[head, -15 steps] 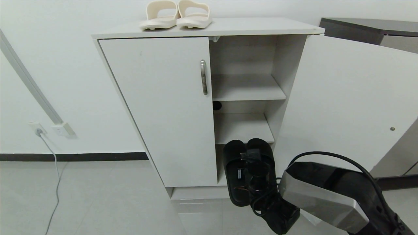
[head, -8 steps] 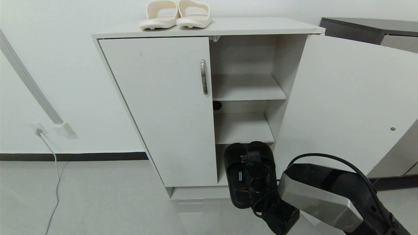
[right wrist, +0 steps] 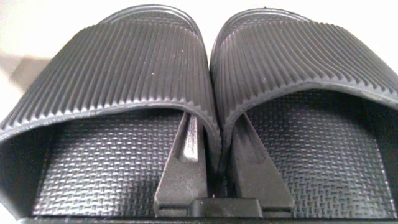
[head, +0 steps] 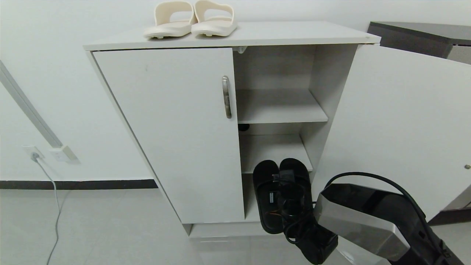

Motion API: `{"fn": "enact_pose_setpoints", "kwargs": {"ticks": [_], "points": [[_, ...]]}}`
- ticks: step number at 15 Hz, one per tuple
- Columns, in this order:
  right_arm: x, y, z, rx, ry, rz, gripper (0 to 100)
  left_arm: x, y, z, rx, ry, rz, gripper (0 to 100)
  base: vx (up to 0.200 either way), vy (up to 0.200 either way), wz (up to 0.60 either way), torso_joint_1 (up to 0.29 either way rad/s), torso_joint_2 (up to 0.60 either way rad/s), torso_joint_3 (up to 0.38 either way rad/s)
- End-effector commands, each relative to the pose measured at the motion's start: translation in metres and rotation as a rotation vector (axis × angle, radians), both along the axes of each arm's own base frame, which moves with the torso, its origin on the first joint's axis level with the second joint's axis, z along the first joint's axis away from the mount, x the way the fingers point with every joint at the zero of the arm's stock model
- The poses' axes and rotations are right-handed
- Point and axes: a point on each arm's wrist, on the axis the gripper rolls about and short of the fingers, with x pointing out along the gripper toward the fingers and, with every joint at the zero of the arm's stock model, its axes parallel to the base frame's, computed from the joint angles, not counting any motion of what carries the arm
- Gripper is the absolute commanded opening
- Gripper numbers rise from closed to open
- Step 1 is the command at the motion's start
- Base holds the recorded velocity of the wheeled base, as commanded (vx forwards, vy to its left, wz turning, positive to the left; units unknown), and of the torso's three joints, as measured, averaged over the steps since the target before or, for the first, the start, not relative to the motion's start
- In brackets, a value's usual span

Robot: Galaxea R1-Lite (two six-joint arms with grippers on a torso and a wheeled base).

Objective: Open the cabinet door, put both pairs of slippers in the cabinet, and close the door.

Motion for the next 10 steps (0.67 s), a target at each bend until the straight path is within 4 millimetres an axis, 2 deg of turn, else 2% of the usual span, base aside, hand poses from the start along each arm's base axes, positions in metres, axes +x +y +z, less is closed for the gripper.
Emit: {"fn": "enact_pose_setpoints", "kwargs": {"ticks": [1,4,10], "points": [[0.0004,-0.0003,0.0022,0.005,-0.005,-0.002,0,0.0001,0.0000,0.0001,0.000,0.001,0.000,0,0.200,0.000,0.00,0.002,0.00,-0.002],[0.0008,0.0001,0.0024,0.008,-0.008,0.001,0,0.0001,0.0001,0.0001,0.001,0.001,0.003,0,0.200,0.000,0.00,0.001,0.00,-0.001],[0.0060,0.0052,0.0034,0.034,-0.028,0.003,0,0.0000,0.0002,0.0000,-0.011,0.000,0.011,0,0.000,0.000,0.00,0.000,0.00,0.000]]}}
